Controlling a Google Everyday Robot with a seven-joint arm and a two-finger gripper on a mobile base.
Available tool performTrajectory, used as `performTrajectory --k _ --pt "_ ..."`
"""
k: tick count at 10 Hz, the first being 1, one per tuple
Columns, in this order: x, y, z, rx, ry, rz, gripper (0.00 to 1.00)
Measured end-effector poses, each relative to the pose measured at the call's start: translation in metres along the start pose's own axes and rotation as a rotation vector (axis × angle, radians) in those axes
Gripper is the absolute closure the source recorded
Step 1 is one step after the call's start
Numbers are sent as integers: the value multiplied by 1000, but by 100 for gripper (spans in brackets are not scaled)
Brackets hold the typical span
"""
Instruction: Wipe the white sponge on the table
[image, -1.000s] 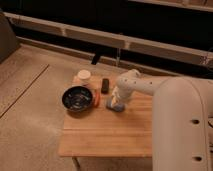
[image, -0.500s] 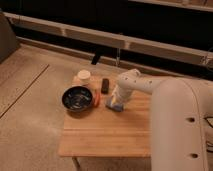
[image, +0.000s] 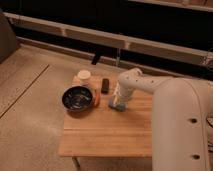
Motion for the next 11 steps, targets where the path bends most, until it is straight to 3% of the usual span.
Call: performTrajectory --k 7,11 --pt "31 11 -10 -23 -23 103 85" --pt "73 27 -8 -63 33 190 85"
